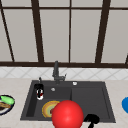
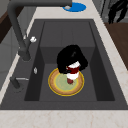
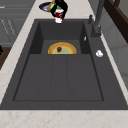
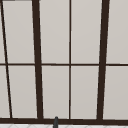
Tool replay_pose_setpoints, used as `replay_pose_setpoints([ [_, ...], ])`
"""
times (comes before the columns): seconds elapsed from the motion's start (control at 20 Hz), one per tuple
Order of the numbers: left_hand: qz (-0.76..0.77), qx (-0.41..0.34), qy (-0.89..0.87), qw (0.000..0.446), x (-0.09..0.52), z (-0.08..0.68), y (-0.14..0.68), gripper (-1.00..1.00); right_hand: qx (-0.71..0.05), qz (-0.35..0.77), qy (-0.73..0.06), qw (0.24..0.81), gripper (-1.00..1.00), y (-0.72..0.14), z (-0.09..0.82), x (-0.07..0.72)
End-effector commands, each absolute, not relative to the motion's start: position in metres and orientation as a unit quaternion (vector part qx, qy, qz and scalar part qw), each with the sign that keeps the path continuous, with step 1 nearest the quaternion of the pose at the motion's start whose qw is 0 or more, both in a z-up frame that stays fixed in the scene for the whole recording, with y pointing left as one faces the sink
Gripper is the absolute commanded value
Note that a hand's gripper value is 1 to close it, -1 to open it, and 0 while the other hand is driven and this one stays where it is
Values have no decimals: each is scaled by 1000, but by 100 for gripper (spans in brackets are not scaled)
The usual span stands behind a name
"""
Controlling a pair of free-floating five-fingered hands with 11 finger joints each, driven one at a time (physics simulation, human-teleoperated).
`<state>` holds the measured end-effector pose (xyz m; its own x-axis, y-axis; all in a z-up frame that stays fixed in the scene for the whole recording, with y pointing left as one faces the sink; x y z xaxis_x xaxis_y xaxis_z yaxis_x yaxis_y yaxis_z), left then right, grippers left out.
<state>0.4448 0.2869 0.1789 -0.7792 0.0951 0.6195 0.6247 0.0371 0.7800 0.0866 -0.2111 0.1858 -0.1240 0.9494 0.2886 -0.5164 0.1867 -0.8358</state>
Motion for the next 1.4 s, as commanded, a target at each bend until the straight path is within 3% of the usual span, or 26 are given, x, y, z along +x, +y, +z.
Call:
replay_pose_setpoints([
  [0.0,-638,-263,-689,219,430,201,305,100,-236,593,-459,618,0,-211,186,87],
  [0.6,-634,-263,-688,233,382,263,361,100,-236,593,-459,618,0,-211,186,87],
  [1.35,-629,-294,-676,245,304,261,436,100,-236,593,-459,618,0,-211,186,87],
])
